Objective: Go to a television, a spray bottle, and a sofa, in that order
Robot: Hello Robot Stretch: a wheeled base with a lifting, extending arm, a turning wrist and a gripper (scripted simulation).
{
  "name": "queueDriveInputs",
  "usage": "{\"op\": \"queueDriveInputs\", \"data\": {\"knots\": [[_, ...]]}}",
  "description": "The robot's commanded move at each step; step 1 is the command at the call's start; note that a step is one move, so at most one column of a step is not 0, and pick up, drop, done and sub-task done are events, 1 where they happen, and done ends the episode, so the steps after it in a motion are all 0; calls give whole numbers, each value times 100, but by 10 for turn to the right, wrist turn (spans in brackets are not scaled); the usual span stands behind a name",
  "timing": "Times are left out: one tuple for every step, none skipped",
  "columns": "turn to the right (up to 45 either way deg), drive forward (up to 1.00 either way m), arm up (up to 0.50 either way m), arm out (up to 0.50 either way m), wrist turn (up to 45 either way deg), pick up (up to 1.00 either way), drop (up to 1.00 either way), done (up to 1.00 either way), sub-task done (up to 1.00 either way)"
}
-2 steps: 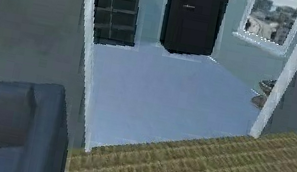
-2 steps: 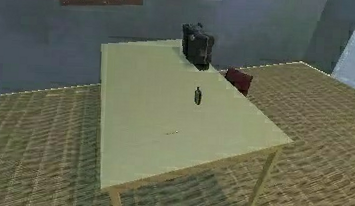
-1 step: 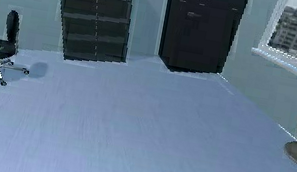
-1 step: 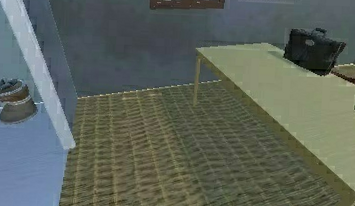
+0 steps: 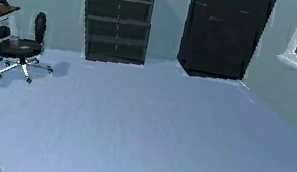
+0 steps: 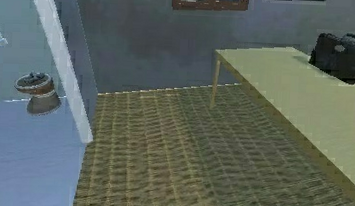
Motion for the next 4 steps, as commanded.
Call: {"op": "queueDriveInputs", "data": {"knots": [[0,20,0,0,0,0,0,0,0],[-120,0,0,0,0,0,0,0,0],[0,40,0,0,0,0,0,0,0],[450,0,0,0,0,0,0,0,0]]}}
